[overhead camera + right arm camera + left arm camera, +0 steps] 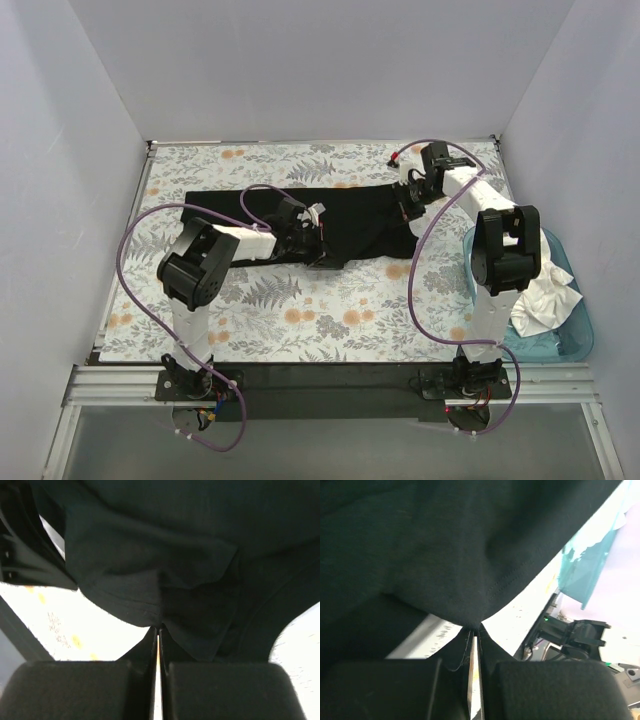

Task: Fold and stack the t-shirts
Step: Fold the tshirt

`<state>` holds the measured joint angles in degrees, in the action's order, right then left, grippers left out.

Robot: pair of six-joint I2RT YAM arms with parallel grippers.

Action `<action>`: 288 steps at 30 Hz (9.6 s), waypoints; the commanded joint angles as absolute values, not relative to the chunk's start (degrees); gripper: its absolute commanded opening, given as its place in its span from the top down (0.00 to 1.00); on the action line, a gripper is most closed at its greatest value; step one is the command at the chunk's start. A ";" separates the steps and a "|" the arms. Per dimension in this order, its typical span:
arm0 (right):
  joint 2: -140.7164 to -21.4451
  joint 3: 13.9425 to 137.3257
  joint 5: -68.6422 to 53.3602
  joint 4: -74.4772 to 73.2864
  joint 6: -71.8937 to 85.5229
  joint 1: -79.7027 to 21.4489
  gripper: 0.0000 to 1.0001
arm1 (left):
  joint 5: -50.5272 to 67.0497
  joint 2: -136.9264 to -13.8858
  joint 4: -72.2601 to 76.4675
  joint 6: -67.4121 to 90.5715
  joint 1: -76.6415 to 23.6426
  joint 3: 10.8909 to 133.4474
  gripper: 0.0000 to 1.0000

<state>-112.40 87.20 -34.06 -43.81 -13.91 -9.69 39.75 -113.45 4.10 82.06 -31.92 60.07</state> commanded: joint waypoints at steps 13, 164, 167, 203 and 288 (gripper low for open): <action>-120.57 104.58 -32.35 -42.80 -16.17 -12.13 0.99 | 42.80 -111.44 9.14 87.19 -24.00 65.03 1.00; -138.51 124.19 -31.11 -51.42 -21.98 -14.68 0.45 | 47.72 -124.45 -24.43 16.97 -20.04 98.88 0.36; -139.04 123.93 -31.81 -51.07 -21.18 -14.68 0.47 | 47.55 -124.54 -24.70 16.70 -20.39 98.44 0.36; -135.18 123.57 -36.82 -49.57 -19.86 -14.24 0.99 | 50.54 -124.80 -28.56 13.01 -21.27 96.95 0.46; -111.61 90.88 -44.29 -52.12 -21.36 -14.41 0.81 | 54.04 -109.06 -27.60 21.16 -23.55 80.68 0.74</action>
<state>-109.80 88.86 -41.06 -51.72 -22.68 -13.08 49.47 -110.74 -31.35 14.17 -23.11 78.08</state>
